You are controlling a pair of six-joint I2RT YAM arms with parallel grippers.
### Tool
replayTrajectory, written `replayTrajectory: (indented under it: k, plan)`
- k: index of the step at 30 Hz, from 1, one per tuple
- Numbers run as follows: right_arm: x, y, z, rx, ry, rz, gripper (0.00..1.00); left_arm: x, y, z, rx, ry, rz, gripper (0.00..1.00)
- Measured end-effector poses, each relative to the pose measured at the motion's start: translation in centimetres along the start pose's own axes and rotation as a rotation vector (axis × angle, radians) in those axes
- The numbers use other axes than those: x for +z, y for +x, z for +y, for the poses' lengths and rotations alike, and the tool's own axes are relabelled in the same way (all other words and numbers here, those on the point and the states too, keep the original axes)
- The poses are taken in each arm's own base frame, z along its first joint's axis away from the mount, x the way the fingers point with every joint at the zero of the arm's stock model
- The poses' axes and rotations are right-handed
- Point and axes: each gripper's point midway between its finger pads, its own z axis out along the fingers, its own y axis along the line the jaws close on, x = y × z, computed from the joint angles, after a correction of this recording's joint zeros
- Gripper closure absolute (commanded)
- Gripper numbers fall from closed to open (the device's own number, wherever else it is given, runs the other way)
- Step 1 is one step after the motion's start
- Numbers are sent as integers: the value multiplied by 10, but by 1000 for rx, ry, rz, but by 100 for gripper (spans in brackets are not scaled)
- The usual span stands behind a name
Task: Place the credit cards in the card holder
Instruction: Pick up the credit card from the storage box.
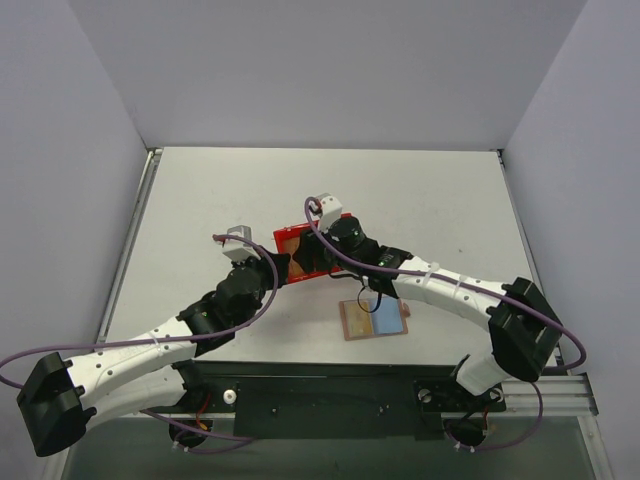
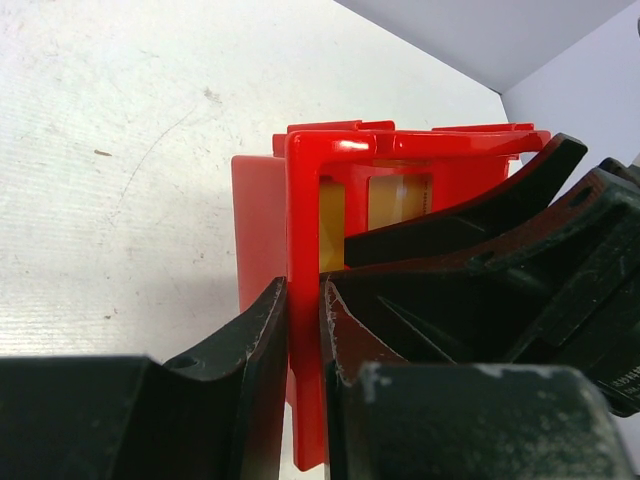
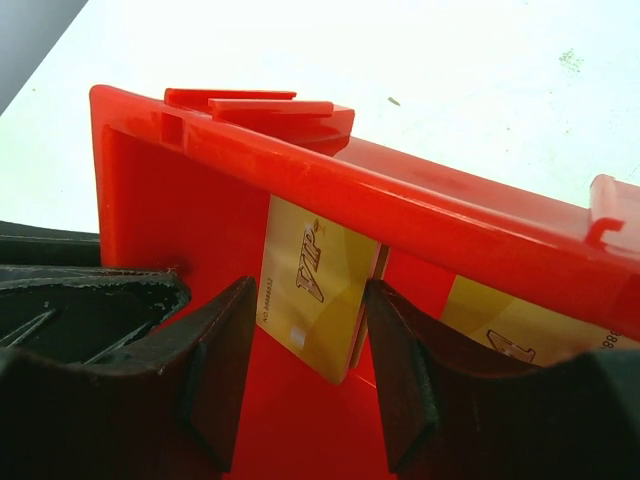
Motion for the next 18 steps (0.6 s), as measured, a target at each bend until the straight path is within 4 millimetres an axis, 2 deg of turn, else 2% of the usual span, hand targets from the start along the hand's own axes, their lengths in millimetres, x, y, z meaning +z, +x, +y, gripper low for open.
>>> replayTrajectory:
  k: [18]
  plan:
    - [-6, -6, 2, 28, -22, -14, 57, 0, 0, -2, -7, 8, 2, 100]
